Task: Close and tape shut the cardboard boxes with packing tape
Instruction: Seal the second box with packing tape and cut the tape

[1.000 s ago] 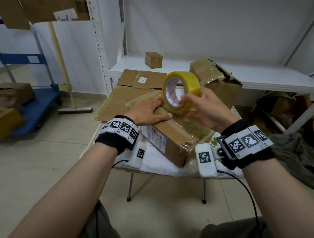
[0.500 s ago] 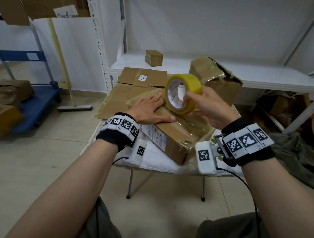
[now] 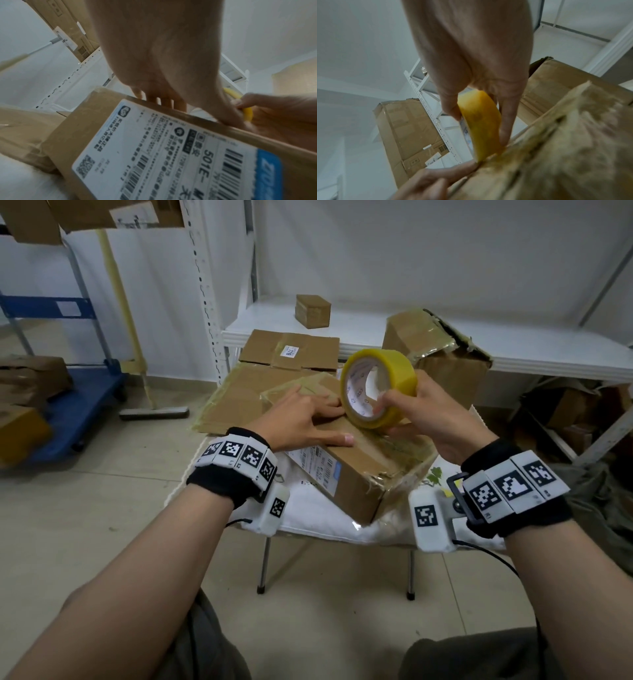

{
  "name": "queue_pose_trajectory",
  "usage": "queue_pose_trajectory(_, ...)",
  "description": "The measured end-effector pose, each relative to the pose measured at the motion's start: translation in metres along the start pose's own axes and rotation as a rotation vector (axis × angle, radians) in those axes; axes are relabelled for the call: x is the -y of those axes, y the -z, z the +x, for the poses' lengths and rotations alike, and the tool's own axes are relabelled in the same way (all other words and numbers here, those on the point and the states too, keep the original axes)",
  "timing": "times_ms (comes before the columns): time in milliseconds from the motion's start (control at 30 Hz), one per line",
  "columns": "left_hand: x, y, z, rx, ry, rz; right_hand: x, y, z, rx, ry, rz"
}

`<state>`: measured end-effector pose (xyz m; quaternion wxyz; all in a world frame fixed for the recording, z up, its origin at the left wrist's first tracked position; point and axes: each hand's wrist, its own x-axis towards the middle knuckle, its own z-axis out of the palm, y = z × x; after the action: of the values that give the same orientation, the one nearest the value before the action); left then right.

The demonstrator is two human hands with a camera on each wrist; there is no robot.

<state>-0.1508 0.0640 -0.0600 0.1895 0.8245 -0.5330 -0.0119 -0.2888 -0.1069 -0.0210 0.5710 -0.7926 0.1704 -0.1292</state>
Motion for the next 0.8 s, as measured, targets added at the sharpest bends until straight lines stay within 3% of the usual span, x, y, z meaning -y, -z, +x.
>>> queue_pose_trajectory(200,-0.005,-0.008,-0.003,0.162,0.031,0.190,-0.014,-0.002,0.002,-0.094,0.056,0.041)
queue_pose_trajectory(500,-0.011,-0.008,-0.004,0.179,0.073,0.227,-0.006,-0.004,-0.004,-0.173,0.135,-0.116)
queue_pose_trajectory(800,-0.014,-0.004,-0.008,0.173,0.103,0.170,-0.001,0.017,-0.013,-0.178,0.047,-0.240)
